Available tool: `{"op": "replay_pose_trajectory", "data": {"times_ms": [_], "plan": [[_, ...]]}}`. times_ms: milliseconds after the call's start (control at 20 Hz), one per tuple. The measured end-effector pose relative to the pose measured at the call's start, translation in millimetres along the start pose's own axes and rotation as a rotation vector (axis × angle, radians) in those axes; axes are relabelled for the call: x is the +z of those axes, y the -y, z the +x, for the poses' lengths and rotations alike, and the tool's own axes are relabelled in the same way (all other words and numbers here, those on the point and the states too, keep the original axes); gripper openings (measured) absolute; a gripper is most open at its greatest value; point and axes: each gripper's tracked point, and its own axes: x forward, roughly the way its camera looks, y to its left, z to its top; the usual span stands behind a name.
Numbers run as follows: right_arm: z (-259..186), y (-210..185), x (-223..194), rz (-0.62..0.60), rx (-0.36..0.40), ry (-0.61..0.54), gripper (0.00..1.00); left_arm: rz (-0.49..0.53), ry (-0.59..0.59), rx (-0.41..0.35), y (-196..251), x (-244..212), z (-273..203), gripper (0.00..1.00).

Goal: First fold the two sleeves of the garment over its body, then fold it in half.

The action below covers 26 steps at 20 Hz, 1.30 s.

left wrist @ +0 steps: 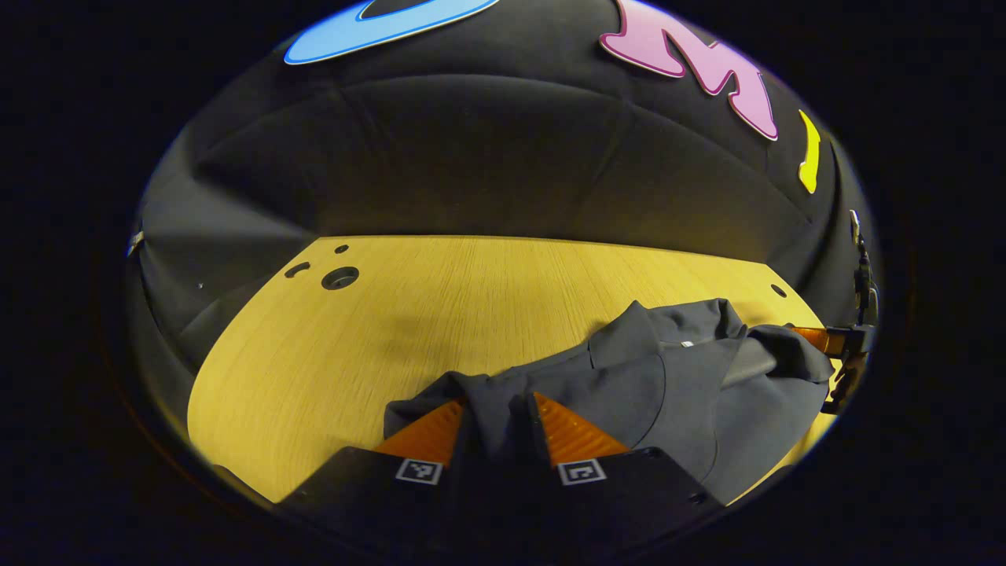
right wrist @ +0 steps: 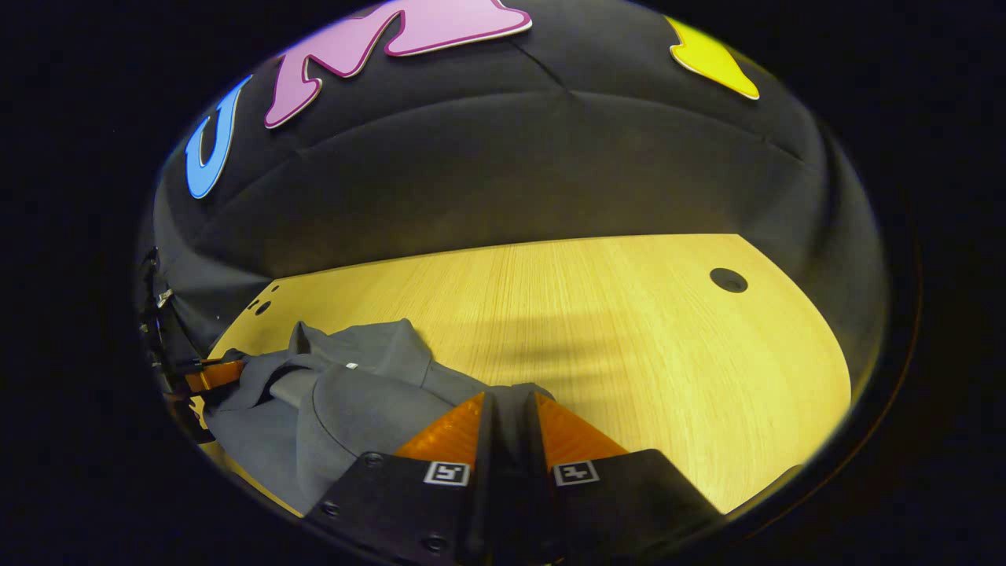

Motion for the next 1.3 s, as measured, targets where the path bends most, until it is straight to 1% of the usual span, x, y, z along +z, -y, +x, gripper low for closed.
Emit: {"op": "replay_pose_trajectory", "data": {"times_ms": [50,100,150,200,250,300,350,400,450,500,650,900,1000,1150,1300], "plan": [[-3,2,1,-0.011,-0.012,0.001,0.27,0.004,0.009,-0.008,4,4,-4,0.42],[-16,0,5,-0.019,-0.011,0.004,0.43,0.005,0.024,-0.031,12,9,-8,0.58],[-17,0,6,-0.024,-0.007,0.008,0.53,0.009,0.038,-0.053,21,13,-16,0.65],[-24,0,9,-0.028,-0.009,0.012,0.68,0.02,0.05,-0.063,26,17,-24,0.73],[-32,0,12,-0.027,-0.007,0.022,0.71,0.037,0.057,-0.065,28,19,-29,0.76],[-40,-1,16,-0.021,-0.003,0.033,0.74,0.057,0.063,-0.059,29,22,-36,0.83],[-49,-3,19,-0.012,0.001,0.042,0.83,0.074,0.07,-0.052,32,25,-43,0.87],[-58,-4,25,-0.007,-0.002,0.052,0.87,0.085,0.079,-0.044,34,28,-52,0.91],[-74,-8,33,-0.006,0.003,0.075,0.84,0.09,0.094,-0.047,39,34,-64,0.94],[-85,-10,37,-0.013,-0.001,0.088,0.99,0.092,0.113,-0.05,45,39,-76,0.95],[-124,-27,50,-0.019,0.006,0.133,0.99,0.083,0.157,-0.065,59,48,-115,0.95],[-188,-57,67,-0.014,0.064,0.203,0.99,0.058,0.187,-0.109,83,47,-183,0.95],[-208,-65,68,-0.027,0.079,0.216,0.99,0.055,0.188,-0.123,88,44,-210,0.95],[-235,-80,65,-0.046,0.099,0.224,0.99,0.062,0.205,-0.117,89,38,-247,0.95],[-261,-104,56,-0.074,0.133,0.231,0.99,0.017,0.208,-0.107,88,23,-279,0.95]]}}
